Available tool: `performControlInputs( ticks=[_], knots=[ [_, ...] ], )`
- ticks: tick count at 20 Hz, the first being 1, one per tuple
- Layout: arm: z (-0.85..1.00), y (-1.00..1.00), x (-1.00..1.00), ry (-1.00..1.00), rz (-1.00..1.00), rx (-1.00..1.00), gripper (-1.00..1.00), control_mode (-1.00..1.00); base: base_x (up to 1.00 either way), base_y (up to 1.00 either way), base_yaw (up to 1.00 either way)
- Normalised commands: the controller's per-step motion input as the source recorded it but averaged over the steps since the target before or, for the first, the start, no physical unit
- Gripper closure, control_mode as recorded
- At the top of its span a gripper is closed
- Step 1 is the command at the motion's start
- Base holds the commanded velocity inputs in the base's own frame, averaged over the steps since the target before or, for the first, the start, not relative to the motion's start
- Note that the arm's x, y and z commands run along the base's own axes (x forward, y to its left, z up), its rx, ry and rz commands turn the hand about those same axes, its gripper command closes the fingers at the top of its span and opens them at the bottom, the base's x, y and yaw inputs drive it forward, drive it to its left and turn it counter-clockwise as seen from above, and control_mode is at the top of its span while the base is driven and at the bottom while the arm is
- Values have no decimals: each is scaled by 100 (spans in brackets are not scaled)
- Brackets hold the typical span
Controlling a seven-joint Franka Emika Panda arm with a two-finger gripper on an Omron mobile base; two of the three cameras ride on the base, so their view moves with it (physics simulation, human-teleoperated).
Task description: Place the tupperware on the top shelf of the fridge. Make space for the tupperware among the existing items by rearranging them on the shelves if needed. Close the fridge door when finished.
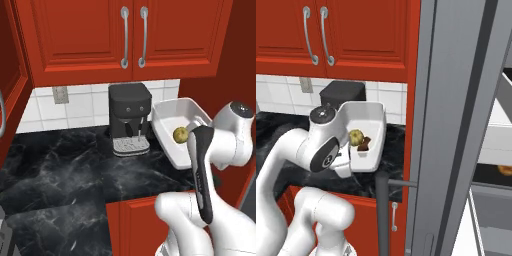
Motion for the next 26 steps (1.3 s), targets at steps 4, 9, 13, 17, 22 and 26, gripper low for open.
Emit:
performControlInputs(
  ticks=[4,9,13,17,22,26],
  knots=[
    [53,22,-47,-7,6,-5,100,-100,0,0,0],
    [41,18,-12,-3,11,-3,100,-100,0,0,0],
    [6,2,0,0,1,-1,100,100,0,0,0],
    [0,0,0,0,0,0,100,100,-74,16,0],
    [0,0,0,0,0,0,100,100,-100,18,0],
    [0,0,0,0,0,0,100,100,-100,19,0]
  ],
)
